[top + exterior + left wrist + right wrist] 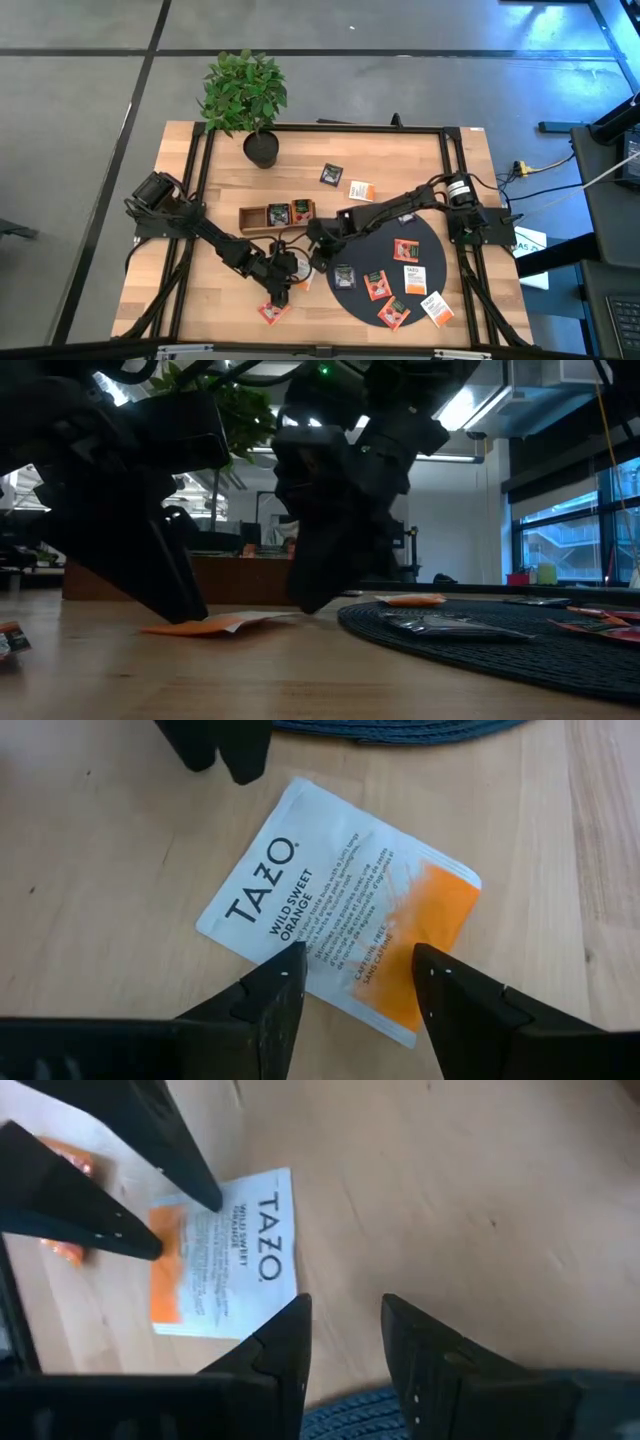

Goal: Pick & Place Tea
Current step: Put the white tea bag into the left section of the wooden organizer

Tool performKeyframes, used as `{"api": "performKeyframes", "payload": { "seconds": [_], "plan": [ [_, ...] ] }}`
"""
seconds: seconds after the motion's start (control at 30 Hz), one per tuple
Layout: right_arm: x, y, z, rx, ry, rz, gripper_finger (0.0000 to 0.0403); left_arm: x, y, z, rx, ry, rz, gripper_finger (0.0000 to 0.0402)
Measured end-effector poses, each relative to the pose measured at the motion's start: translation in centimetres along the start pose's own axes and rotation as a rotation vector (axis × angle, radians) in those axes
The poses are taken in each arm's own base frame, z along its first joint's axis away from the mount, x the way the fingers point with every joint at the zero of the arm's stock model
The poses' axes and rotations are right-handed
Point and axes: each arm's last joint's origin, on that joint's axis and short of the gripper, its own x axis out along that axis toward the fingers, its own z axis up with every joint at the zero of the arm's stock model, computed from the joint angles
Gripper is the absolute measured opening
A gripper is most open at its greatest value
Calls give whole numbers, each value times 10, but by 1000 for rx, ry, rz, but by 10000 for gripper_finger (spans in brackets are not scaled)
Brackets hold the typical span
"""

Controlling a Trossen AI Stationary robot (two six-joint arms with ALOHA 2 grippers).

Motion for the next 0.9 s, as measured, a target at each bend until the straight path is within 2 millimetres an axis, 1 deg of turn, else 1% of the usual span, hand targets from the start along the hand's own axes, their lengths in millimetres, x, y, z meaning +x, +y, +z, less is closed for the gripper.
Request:
{"api": "performKeyframes", "payload": {
  "seconds": [0.17,0.27,0.43,0.5,0.77,0.9],
  "plan": [
    [0,0,0,-1,2,4,126,3,5,7,-40,-48,15,182],
    [4,-2,-2,5,28,12,126,4,8,10,-51,-55,18,182],
    [19,-9,-6,46,108,35,126,5,11,13,-62,-58,29,182],
    [21,-10,-7,52,121,40,126,5,12,13,-64,-59,29,182],
    [19,-14,2,68,139,78,125,5,12,13,-77,-63,33,182],
    [18,-18,6,79,144,89,106,5,12,13,-79,-66,37,182]
  ]
}}
